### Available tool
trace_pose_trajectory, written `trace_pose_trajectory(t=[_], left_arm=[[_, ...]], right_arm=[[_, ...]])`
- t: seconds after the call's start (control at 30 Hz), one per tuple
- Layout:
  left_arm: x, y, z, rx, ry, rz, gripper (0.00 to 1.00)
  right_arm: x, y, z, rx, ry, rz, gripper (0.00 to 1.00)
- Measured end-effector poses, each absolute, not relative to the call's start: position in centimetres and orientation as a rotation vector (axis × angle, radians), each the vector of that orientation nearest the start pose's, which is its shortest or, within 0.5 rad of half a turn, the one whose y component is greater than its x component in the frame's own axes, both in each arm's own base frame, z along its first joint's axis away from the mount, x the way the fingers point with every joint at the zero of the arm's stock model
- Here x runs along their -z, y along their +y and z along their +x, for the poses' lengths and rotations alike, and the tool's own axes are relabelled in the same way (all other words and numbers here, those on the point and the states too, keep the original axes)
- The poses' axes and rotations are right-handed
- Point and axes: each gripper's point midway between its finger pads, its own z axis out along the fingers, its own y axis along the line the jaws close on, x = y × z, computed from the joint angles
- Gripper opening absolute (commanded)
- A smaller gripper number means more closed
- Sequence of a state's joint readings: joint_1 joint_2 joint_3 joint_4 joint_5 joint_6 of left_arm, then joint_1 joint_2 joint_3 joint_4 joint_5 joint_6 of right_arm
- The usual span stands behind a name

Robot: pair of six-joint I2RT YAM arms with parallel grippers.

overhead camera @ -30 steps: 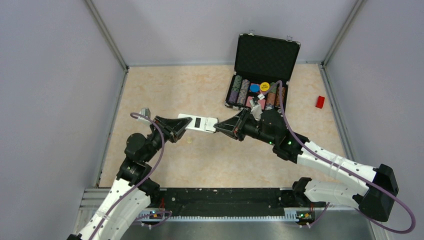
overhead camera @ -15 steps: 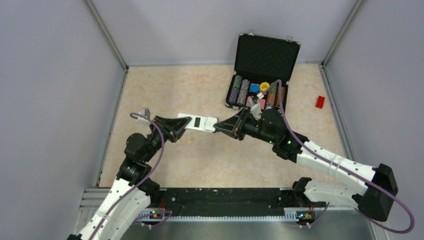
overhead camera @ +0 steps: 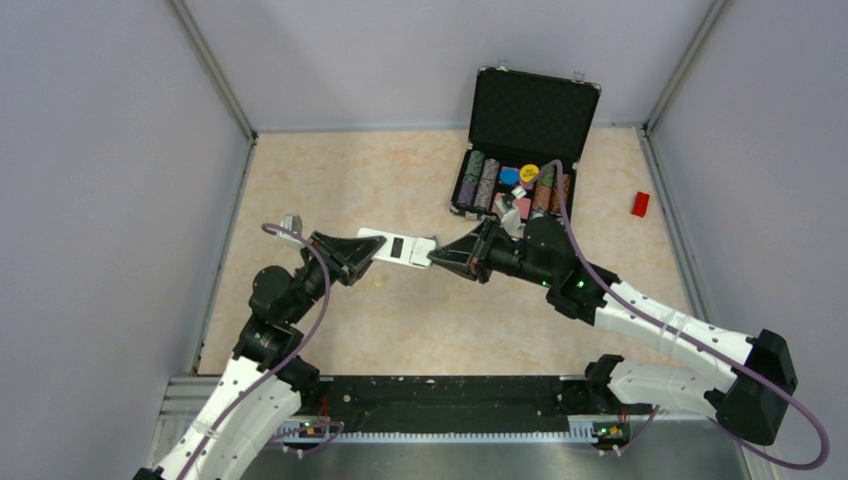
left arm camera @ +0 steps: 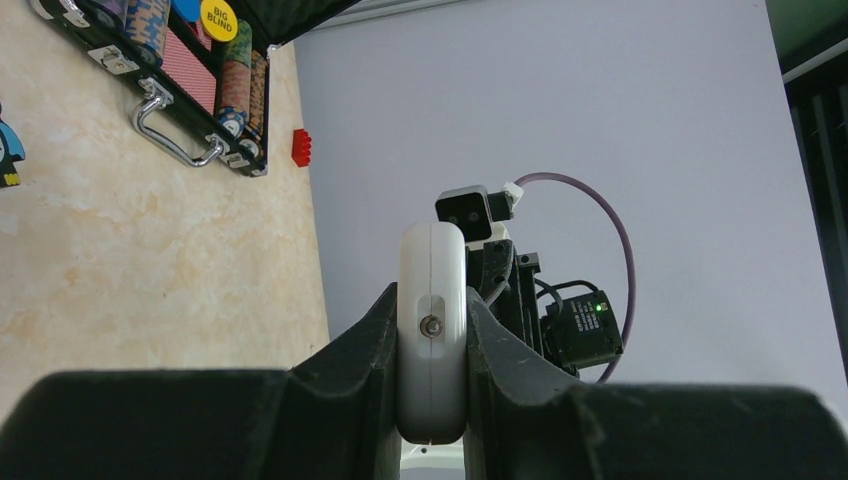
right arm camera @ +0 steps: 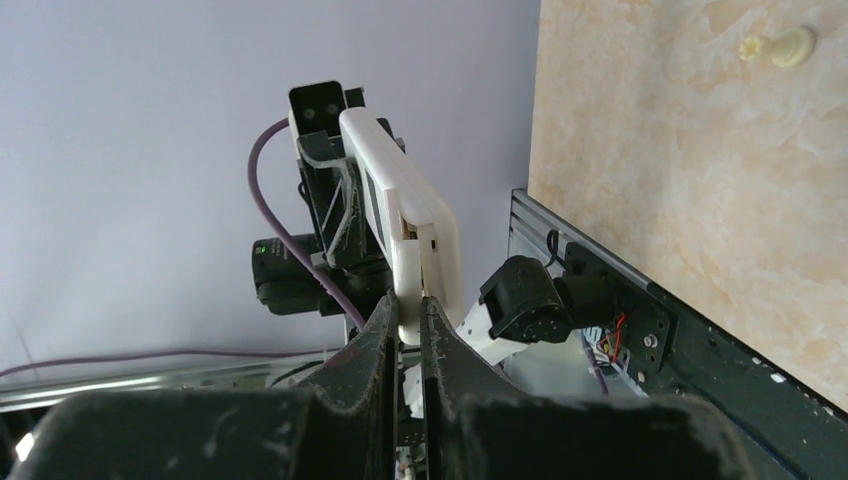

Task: Load the batteries into the remote control

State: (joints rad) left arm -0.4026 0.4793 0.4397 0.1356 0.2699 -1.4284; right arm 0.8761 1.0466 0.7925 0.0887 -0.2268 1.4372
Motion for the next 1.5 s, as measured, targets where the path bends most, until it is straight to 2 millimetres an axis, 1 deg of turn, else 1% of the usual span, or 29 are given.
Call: trace_pose_trajectory(t=[0.27,0.5,0.63,0.73,0.93,1.2,1.4,1.5], left_arm=[[-30.4,-18.3,20.9,1.636,1.603,-0.618,0.0],[-30.9,-18.1,20.6,1.659,1.582,-0.634,0.0],[-31.0,-18.1,20.6,1.67,1.579,-0.646,0.0],[-31.0,-18.1,20.6,1.678,1.579,-0.656,0.0],[-31.3,-18.1,20.5,1.699,1.571,-0.672,0.0],[-31.8,-18.1,20.4,1.714,1.555,-0.662,0.0],[-32.0,-18.1,20.4,1.717,1.549,-0.656,0.0],[-32.0,-18.2,20.4,1.715,1.552,-0.652,0.0]], right_arm=[[-29.6,33.6,17.6,-1.765,2.115,0.388,0.0],[-30.5,33.0,17.3,-1.77,2.078,0.356,0.0],[-30.5,32.6,17.2,-1.76,2.065,0.334,0.0],[-30.5,32.7,17.2,-1.759,2.055,0.314,0.0],[-31.3,32.9,16.9,-1.794,2.006,0.245,0.0],[-32.0,33.2,16.8,-1.833,1.971,0.218,0.0],[-31.8,33.3,16.7,-1.839,1.983,0.223,0.0],[-31.3,33.4,16.8,-1.831,2.006,0.231,0.0]])
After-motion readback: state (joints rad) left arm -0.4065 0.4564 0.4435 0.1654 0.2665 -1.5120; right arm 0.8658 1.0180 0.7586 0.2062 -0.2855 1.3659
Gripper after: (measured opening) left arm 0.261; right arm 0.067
